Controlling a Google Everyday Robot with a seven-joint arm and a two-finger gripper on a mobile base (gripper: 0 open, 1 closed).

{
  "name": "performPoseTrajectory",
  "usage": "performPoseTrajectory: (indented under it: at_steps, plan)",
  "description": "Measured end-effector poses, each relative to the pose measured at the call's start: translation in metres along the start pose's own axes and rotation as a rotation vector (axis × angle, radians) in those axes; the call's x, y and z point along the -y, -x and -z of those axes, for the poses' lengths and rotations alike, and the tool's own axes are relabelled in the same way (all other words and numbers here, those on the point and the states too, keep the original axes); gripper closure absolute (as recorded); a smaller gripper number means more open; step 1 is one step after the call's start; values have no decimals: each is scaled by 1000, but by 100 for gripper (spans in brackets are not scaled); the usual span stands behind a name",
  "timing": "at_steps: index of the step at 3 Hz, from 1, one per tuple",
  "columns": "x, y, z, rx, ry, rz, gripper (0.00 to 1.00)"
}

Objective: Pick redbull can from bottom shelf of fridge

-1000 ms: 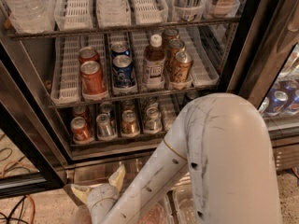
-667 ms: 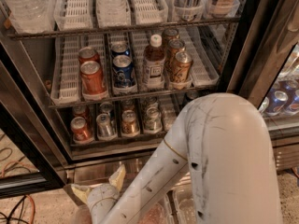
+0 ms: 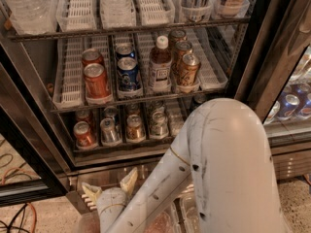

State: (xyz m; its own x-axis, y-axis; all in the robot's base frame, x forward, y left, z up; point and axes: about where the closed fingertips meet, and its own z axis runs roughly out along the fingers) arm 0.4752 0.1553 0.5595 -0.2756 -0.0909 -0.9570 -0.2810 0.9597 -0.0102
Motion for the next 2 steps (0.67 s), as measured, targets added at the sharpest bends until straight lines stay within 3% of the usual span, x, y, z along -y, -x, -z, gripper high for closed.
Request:
performPoseTrajectory:
  at_steps: [1, 2]
  plan:
    - [17, -4, 1, 28, -13, -94, 0]
    - [21, -4, 5, 43, 55, -251, 0]
